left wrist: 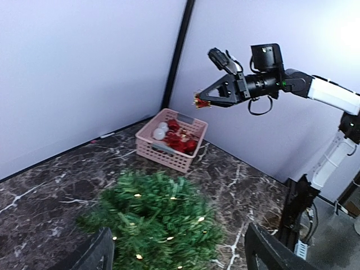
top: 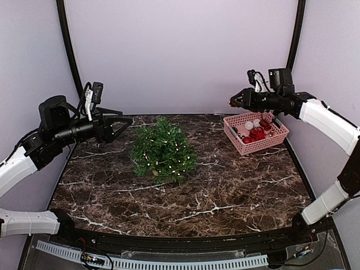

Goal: Decorate the small christmas tree
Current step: Pick up the ornament drum from the bin, then pass from the right arm to the left

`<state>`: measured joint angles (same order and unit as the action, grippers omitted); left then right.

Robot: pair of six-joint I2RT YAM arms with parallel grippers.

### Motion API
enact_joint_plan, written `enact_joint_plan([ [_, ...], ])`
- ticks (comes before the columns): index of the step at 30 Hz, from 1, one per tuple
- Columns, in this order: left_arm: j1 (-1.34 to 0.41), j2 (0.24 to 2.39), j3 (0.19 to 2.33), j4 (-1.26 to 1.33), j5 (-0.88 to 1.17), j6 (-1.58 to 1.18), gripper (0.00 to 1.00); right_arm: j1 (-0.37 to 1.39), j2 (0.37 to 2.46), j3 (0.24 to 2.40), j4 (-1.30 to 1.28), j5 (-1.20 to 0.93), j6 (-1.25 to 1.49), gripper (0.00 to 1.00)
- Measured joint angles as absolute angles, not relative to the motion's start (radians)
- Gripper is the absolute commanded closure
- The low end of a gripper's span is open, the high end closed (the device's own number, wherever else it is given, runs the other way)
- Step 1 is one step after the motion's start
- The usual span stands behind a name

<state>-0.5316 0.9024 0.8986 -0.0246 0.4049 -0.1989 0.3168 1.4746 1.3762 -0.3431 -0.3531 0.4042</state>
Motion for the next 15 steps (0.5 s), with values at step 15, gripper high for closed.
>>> enact_joint_plan([
  [15, -0.835, 1.13, 1.051, 0.094, 0.449, -0.264, 0.28, 0.714, 1.403, 1.375, -0.297, -0.682, 0.392, 0.71],
])
